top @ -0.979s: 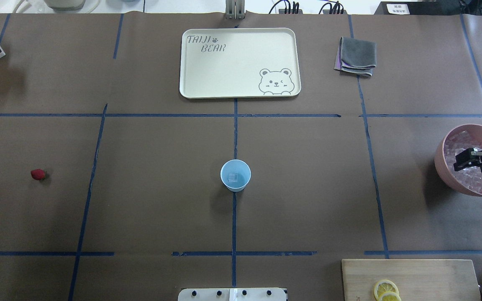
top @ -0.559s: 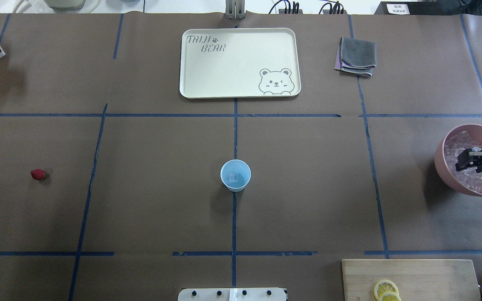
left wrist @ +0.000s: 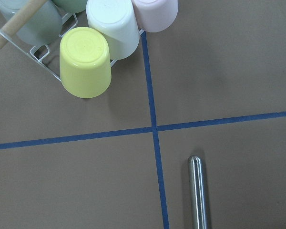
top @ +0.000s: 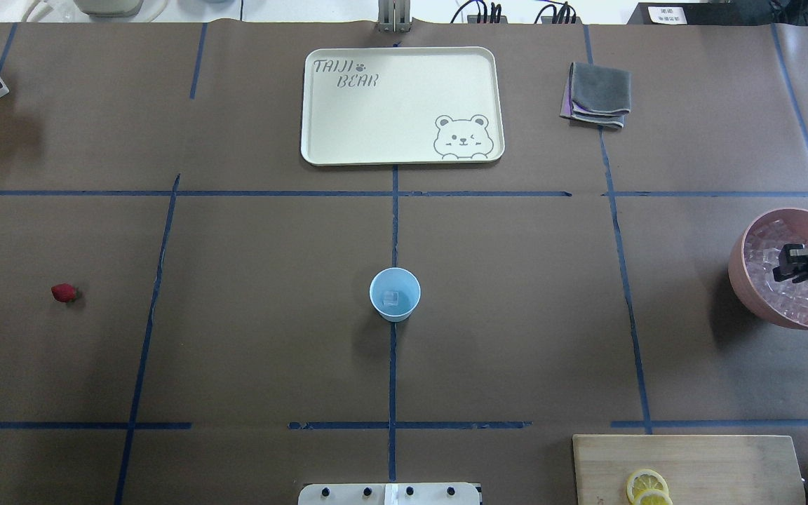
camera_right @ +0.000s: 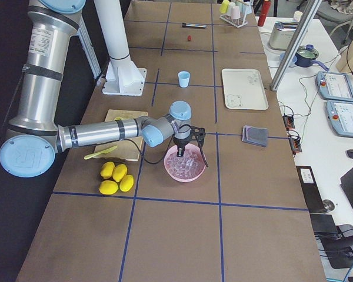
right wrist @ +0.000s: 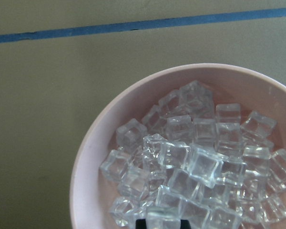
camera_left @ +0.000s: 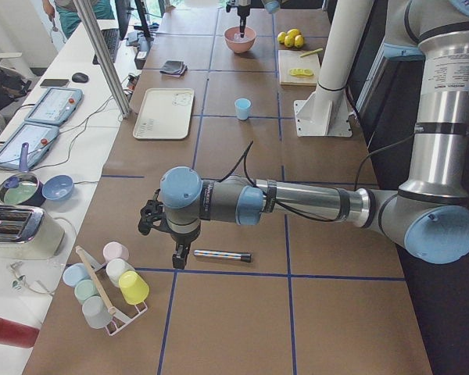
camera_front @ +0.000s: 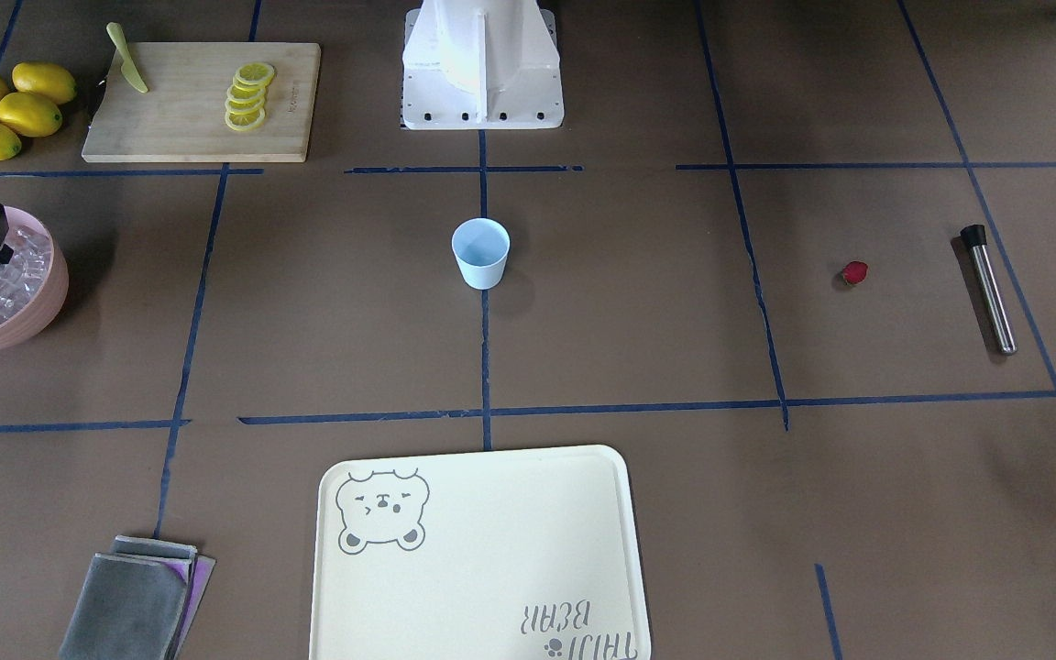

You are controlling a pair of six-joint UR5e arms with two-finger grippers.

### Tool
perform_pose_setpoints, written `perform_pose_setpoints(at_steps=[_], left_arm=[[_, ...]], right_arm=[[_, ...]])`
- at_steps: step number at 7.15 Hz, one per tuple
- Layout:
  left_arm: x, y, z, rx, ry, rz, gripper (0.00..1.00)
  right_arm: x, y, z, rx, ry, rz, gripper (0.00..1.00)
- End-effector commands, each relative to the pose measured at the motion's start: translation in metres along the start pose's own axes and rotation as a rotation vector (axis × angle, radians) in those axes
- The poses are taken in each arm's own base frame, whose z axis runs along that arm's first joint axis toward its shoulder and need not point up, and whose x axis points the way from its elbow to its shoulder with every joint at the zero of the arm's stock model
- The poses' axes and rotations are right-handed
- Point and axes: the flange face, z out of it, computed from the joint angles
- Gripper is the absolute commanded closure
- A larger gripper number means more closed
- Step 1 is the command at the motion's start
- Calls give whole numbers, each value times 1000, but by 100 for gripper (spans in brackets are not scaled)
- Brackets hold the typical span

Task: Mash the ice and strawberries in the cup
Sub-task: 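Grasp another ice cube from the pink bowl with the right gripper, then carry the ice cube with the right gripper over the light-blue cup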

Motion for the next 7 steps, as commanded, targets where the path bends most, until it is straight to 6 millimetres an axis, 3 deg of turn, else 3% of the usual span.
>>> perform_pose_setpoints(at_steps=[1,2,4,5,7], left_arm=[[0,0,0,0,0,0,0],[-1,1,1,-1,0,-1,0],[-2,3,2,-4,0,-5,0],[-2,3,2,-4,0,-5,0],[-2,3,2,-5,0,-6,0]], right_arm=[[-12,7,-46,16,-73,12,100],[-30,2,-61,15,-75,15,100],[-119,-44,-81,-8,-70,2,100],[-163,-50,-80,-22,-63,-30,100],[-289,-38,-71,-50,-28,-65,100]])
